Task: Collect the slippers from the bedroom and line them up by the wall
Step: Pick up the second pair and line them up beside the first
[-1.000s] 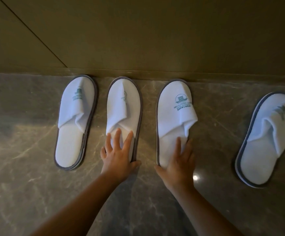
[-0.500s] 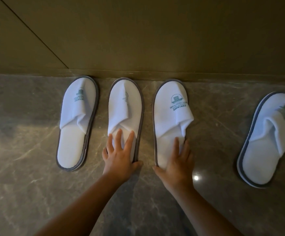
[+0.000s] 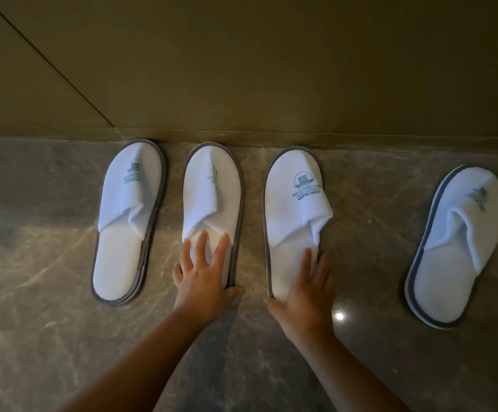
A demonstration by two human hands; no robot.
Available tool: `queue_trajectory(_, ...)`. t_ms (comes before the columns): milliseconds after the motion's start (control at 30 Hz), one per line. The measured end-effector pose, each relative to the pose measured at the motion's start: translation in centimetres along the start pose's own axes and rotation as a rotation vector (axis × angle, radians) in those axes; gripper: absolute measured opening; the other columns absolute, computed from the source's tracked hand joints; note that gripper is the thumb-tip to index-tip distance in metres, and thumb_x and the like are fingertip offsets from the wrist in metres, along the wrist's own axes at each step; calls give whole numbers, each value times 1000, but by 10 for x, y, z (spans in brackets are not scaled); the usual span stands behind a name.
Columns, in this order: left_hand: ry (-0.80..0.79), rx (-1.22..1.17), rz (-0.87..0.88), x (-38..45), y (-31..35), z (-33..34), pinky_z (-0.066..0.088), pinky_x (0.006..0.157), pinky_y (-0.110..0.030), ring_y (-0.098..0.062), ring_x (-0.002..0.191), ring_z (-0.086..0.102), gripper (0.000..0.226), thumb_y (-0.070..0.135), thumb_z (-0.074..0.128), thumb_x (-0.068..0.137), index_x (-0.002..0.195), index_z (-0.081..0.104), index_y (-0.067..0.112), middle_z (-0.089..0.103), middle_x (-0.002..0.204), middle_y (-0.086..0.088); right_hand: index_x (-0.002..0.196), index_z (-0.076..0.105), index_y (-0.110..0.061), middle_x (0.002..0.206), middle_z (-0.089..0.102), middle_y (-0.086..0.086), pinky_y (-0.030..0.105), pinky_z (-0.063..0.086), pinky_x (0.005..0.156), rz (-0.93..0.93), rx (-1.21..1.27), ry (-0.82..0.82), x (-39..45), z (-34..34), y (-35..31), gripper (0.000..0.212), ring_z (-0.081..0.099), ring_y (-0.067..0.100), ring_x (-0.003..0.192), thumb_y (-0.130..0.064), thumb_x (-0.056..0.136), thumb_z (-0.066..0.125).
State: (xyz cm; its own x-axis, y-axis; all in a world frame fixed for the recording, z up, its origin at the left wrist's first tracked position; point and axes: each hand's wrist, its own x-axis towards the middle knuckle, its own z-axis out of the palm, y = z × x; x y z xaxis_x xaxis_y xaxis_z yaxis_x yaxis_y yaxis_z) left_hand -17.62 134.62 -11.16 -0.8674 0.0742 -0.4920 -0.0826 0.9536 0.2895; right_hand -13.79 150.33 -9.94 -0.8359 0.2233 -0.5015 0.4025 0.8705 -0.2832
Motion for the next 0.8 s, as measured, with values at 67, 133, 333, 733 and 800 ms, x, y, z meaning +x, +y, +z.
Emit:
queue_trajectory(67, 10, 0, 1, 0, 0, 0, 8, 108, -63, -37, 137, -18, 101, 53, 64, 68, 135, -10, 40, -12, 152, -3, 139, -15, -14, 152, -2, 21, 42, 23, 110, 1, -3, 9, 0, 0, 0, 110, 13, 36, 137, -55, 71, 61)
queue_trajectory(133, 20, 3, 6, -1, -1, 0, 8, 108, -63, -37, 137, -17, 100, 53, 64, 68, 135, -10, 40, -12, 152, -3, 139, -15, -13, 152, -3, 21, 42, 23, 110, -2, -13, 20, 2, 0, -1, 109, 13, 36, 136, -57, 72, 59)
queue_trajectory(333, 30, 21, 2, -5, 3, -6, -3, 109, -62, -34, 137, -18, 100, 60, 60, 68, 134, -13, 41, -14, 151, -1, 141, -9, -16, 152, 1, 21, 44, 23, 110, -20, 15, 44, 2, -5, -2, 106, 15, 36, 136, -57, 71, 59)
queue_trajectory(733, 129, 121, 441, -7, 94, 28, 23, 98, -62, -50, 129, 28, 94, 44, 79, 55, 133, 35, 15, 31, 143, -27, 138, 23, -11, 146, 27, 21, 49, 23, 108, 356, 137, 350, -2, -59, 117, 85, 26, 37, 133, -39, 72, 69)
queue_trajectory(800, 45, 163, 388, -4, 100, 33, 14, 108, -58, -43, 138, 3, 94, 47, 69, 67, 139, 17, 19, 9, 151, -21, 139, 20, -12, 148, 22, 22, 49, 22, 108, 425, 156, 359, 0, -61, 137, 89, 23, 38, 134, -41, 70, 69)
